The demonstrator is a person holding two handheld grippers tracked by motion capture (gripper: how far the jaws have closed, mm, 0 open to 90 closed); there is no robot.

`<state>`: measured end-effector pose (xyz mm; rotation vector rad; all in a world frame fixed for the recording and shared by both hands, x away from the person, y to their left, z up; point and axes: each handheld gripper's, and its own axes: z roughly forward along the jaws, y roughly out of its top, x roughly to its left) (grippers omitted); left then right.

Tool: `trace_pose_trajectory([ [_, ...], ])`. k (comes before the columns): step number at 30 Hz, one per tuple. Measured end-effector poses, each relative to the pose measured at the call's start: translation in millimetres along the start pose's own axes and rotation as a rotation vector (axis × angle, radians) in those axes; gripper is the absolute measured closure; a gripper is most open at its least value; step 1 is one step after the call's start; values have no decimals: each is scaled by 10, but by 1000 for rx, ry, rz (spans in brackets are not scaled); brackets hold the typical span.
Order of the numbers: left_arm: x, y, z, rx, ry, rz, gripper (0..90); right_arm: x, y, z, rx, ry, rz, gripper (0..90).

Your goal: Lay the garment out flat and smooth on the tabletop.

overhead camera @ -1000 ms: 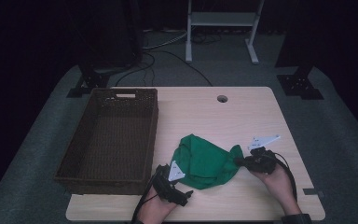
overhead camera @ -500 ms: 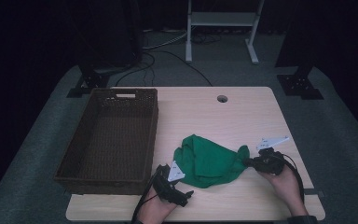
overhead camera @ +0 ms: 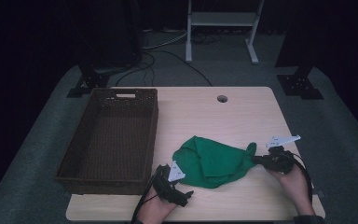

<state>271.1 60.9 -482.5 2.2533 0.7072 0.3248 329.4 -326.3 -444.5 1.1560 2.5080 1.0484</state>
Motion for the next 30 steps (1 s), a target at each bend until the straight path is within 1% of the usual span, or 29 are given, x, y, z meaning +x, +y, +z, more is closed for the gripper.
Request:
trace_pose_trajectory([
  [6,4,-4,9,4,1,0,0,11,-27,-57,-7,-1,-2,894],
  [8,4,-5,10,5,2,0,0,11,-51,-102,-12,-4,-2,894],
  [19,4,-5,13,6,1,-2,0,16,-178,-217,-6,-9,10,894],
  [23,5,-5,14,10,1,0,0,11,-222,-260,-4,-15,14,894],
  [30,4,-5,12,10,1,3,0,-32,-313,-377,-10,-43,32,894],
])
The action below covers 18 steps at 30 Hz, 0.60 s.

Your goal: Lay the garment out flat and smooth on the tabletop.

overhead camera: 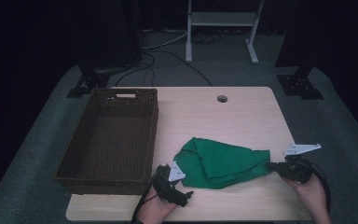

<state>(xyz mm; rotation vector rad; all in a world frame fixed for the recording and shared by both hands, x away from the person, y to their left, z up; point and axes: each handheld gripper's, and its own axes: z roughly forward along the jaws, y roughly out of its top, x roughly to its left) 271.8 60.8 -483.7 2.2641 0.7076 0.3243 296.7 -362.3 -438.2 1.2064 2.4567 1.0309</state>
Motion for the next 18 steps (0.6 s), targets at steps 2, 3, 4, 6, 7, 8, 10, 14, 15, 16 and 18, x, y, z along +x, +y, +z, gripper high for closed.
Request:
trace_pose_trajectory([
  [2,0,0,0,0,0,0,0,-16,-26,-35,-2,-7,8,894],
  [3,-1,0,0,0,1,1,0,-26,-39,-49,-4,-11,9,894],
  [4,-1,0,1,0,1,1,0,-36,-53,-60,-5,-13,12,894],
  [6,-1,0,0,0,1,1,0,-48,-84,-75,-3,-15,18,894],
  [7,-2,0,0,0,2,0,0,-52,-101,-78,-6,-13,17,893],
  [8,-2,0,1,0,2,0,0,-53,-119,-80,-11,-8,14,889],
  [10,-2,0,1,1,3,1,0,-61,-159,-82,-11,-4,10,889],
  [14,-3,-1,0,1,3,2,0,-82,-233,-98,-6,-7,22,885],
  [15,-2,-1,0,1,3,2,0,-91,-252,-105,-7,-10,21,879],
  [16,-2,-1,1,1,3,2,0,-95,-266,-111,-5,-13,27,869],
  [18,-2,-1,2,1,3,1,0,-118,-311,-129,-3,-19,33,843],
])
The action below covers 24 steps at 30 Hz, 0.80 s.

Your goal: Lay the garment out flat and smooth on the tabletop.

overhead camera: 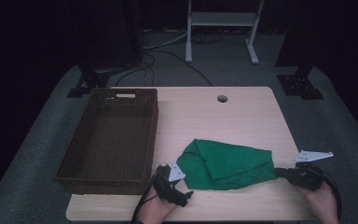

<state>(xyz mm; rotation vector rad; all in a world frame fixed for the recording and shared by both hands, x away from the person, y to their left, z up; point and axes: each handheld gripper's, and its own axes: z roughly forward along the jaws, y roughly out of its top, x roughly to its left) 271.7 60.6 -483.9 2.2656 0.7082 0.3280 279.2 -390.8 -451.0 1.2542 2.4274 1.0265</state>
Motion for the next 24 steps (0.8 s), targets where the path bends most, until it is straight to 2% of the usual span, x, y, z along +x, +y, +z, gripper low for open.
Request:
trace_pose_trajectory([
  [5,0,0,2,0,1,-1,0,-38,-89,-64,-12,-14,24,774],
  [9,2,2,1,-1,2,-2,0,-64,-127,-103,-27,-19,48,638],
  [12,4,10,-4,-7,2,-4,0,-65,-129,-101,-32,-16,62,492],
  [17,19,71,-34,-29,9,-4,0,-27,-91,0,-39,0,82,181],
  [21,41,159,-38,-53,-7,-15,0,61,-50,124,-45,3,35,17],
  [24,48,226,-20,-59,-12,-11,0,127,-18,181,-62,-21,5,17],
])
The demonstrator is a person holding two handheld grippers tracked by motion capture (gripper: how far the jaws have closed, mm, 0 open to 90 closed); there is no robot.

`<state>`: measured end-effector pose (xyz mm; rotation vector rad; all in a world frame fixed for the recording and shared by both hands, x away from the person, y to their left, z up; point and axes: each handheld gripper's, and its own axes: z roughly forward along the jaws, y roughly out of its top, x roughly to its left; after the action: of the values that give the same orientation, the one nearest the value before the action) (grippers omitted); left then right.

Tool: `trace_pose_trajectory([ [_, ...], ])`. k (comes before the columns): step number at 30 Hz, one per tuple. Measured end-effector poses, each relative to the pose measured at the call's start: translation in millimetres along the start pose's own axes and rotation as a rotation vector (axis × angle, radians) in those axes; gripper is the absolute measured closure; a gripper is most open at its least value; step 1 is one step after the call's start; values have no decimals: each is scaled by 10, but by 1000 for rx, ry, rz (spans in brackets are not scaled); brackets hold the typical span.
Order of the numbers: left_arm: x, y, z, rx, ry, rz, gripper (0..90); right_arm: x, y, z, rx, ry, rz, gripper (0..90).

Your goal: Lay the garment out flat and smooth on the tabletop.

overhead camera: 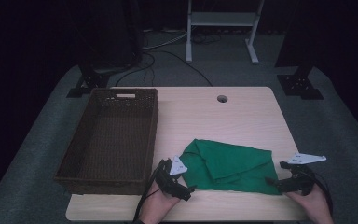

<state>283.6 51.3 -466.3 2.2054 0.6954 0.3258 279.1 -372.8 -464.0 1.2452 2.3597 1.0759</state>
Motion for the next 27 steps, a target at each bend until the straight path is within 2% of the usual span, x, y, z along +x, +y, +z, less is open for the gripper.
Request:
trace_pose_trajectory([
  [1,0,22,13,5,-3,4,0,21,8,18,-17,-14,-17,17],
  [7,24,103,157,31,9,34,0,99,48,138,-38,7,-69,0],
  [12,85,171,275,43,4,42,0,142,54,285,-9,-4,-103,0],
  [15,105,188,354,52,-4,54,0,159,52,352,31,-31,-127,0],
  [18,121,180,444,77,-16,56,0,158,31,378,37,-24,-120,0],
  [19,132,176,461,74,-32,41,0,157,29,377,37,-23,-119,0],
  [27,120,130,411,75,-38,43,0,169,1,358,34,-18,-123,0],
])
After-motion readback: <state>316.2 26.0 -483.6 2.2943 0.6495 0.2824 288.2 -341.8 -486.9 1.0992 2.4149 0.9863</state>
